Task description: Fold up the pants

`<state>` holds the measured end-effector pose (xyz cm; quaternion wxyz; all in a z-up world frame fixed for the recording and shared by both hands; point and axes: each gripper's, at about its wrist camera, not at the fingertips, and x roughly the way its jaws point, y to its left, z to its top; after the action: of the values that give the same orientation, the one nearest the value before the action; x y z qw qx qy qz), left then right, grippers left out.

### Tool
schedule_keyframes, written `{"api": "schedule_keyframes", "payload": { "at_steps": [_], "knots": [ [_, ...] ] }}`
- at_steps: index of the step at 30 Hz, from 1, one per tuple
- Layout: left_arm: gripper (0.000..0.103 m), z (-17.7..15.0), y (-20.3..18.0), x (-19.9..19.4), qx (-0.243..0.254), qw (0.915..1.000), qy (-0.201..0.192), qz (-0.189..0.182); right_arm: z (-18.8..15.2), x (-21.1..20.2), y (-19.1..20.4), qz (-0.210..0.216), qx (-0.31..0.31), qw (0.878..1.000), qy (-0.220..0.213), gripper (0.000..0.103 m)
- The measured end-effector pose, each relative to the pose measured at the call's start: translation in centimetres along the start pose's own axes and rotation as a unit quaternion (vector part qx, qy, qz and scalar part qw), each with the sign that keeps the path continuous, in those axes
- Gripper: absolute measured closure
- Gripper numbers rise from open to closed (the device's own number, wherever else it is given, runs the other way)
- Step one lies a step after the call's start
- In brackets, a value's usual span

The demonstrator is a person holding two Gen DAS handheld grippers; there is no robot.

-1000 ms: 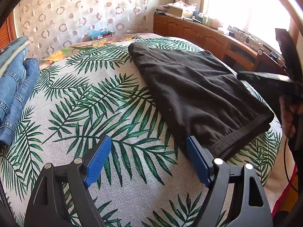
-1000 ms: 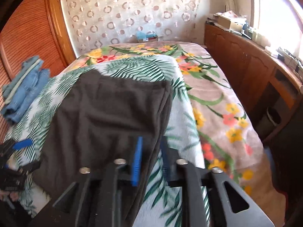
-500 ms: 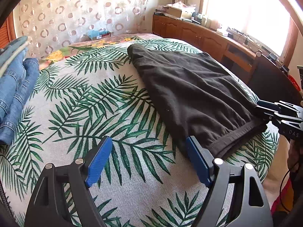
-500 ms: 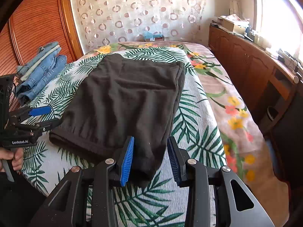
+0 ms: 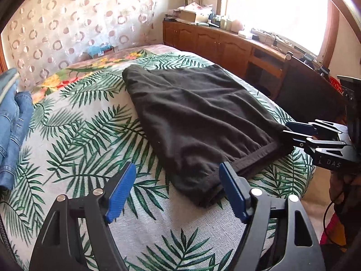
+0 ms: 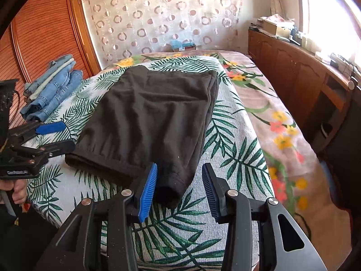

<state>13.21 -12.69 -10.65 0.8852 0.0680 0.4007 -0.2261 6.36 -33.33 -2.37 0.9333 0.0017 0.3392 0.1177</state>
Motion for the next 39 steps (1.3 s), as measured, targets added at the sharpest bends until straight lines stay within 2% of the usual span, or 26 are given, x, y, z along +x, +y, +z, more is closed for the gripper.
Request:
{"api": "schedule_keyframes", "payload": {
  "at_steps": [6,16,18,22,32,39],
  "knots": [
    [0.041,-0.5,0.1,0.9,-0.007,0.9998,0.015,-0.015,-0.2,0.5,0.2,-0.004,-0.001,1.0,0.004,0.06],
    [0.044,-1.6,0.0,0.7,-0.017,0.9995,0.016,-0.023,-0.4,0.5,0.5,-0.01,-0.014,1.0,0.008,0.06],
    [0.05,-1.7,0.0,0.6,-0.02,0.9992,0.015,-0.031,-0.4,0.5,0.5,-0.01,-0.011,1.0,0.009,0.06],
    [0.057,-1.9,-0.3,0.3,-0.019,0.9988,0.015,-0.043,-0.4,0.4,0.6,-0.007,-0.008,1.0,0.011,0.06],
    [0.084,-2.1,-0.9,0.0,-0.015,0.9976,0.013,-0.067,-0.5,0.5,0.6,0.009,-0.008,1.0,0.013,0.076],
    [0.089,-2.1,-1.0,-0.5,-0.013,0.9977,0.006,-0.067,-0.5,0.3,0.7,0.022,-0.013,1.0,0.013,0.088]
  ]
}}
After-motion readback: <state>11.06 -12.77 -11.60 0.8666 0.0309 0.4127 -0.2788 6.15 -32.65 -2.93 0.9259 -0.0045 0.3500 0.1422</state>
